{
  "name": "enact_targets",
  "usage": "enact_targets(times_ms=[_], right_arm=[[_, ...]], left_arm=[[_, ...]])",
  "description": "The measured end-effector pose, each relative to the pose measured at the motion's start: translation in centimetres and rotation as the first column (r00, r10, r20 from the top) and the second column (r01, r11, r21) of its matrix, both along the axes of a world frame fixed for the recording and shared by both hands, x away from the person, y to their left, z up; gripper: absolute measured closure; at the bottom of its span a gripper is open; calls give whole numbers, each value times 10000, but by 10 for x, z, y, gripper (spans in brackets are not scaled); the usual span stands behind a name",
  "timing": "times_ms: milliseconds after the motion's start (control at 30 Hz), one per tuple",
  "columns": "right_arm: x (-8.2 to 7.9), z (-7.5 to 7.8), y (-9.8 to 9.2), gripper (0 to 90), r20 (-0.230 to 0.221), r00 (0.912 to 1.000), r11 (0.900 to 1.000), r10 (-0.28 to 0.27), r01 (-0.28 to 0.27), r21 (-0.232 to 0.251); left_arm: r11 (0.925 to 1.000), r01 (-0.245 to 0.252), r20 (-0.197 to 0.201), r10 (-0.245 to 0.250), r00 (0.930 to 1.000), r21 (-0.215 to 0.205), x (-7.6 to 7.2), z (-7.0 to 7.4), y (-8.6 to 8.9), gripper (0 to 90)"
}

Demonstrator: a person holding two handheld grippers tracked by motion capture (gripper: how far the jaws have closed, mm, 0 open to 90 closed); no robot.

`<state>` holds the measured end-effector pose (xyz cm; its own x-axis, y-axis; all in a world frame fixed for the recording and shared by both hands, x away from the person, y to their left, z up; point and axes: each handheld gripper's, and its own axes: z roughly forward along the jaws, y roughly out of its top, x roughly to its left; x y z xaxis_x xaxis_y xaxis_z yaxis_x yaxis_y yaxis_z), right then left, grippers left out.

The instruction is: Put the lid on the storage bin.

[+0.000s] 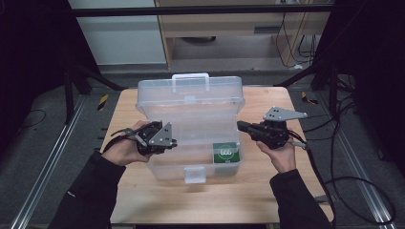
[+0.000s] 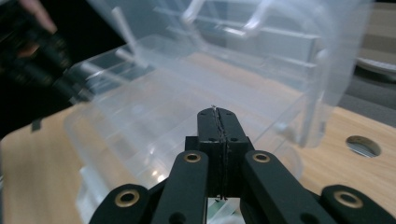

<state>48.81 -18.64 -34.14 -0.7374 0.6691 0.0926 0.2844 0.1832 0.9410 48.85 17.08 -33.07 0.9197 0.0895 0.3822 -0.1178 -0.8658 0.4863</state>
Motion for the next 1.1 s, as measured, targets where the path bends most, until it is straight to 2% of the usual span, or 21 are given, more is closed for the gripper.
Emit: enact_targets(times_ms=[67, 100, 300, 533, 700, 833, 1000, 1100], right_arm=[[3, 0, 0, 900, -66, 9999, 9999, -90, 91, 76], [10, 1, 0, 900, -126, 9993, 9992, -354, 356, 158], [20, 0, 0, 900, -125, 9963, 9964, -846, 847, 87], [23, -4, 3, 900, -285, 9961, 9965, -838, 839, 30], [22, -6, 3, 900, -405, 9968, 9977, -683, 682, -35], [22, -9, 4, 900, -444, 9969, 9979, -648, 646, -66], [21, -9, 3, 900, -475, 9972, 9983, -576, 573, -81], [21, -9, 3, 900, -490, 9973, 9985, -544, 540, -85]], left_arm=[[10000, 13, -19, -13, 10000, -1, 0, 0, 0, 842], [10000, 44, -6, -44, 10000, 20, 0, 0, 0, 841], [9999, 102, -158, -102, 9998, -3, -1, -3, 0, 838], [9998, 108, -140, -110, 9998, -192, -3, -5, 2, 818], [9951, 71, -284, -100, 9995, -991, -4, -1, 4, 794], [9919, 73, -498, -138, 9987, -1271, -4, -3, 0, 745], [9793, 215, -900, -404, 9951, -2014, -4, -11, -5, 678], [9744, 281, -1037, -524, 9932, -2232, -4, -17, -9, 629]])
